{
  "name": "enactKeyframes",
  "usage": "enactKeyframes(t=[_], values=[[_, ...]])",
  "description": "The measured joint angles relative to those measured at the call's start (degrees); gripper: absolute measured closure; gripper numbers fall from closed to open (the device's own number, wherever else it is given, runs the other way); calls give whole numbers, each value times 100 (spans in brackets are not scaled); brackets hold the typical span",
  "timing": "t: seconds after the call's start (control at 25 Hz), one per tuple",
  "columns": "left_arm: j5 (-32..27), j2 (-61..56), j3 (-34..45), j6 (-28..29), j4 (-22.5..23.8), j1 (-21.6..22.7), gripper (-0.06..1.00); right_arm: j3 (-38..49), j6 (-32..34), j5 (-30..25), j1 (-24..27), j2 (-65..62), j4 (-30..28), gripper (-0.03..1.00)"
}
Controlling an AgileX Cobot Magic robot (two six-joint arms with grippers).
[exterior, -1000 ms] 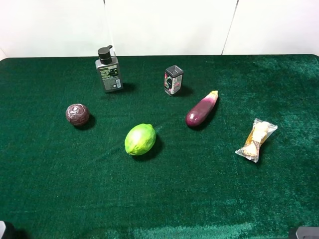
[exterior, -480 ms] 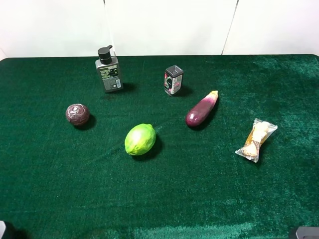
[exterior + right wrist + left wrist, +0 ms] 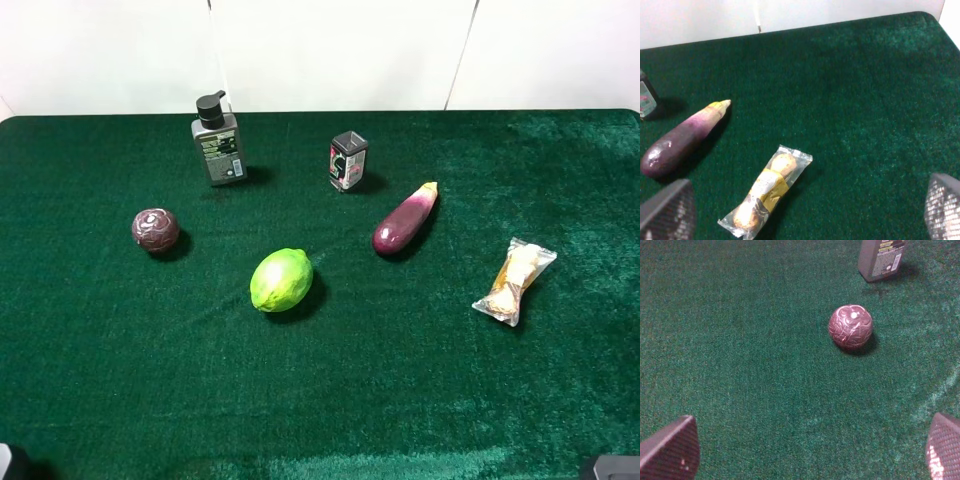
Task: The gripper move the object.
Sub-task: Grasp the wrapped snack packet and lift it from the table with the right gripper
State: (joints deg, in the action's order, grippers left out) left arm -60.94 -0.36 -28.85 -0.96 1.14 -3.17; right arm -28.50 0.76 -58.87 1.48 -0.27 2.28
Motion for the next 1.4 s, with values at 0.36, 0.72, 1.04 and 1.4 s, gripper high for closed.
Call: enactKeyframes(t=[0.36,0.72,1.04,1.4], values=[[0,0,0,0,0,0,3,-424,0,-4,0,1285,290,27],[0,0,0,0,0,0,3,-1275,46,-306,0,3013,602,27],[0,0,0,0,0,0,3,-1807,569,-585,0,4337,794,27],[0,0,0,0,0,0,3,-1853,1071,-552,0,5659,795,27]])
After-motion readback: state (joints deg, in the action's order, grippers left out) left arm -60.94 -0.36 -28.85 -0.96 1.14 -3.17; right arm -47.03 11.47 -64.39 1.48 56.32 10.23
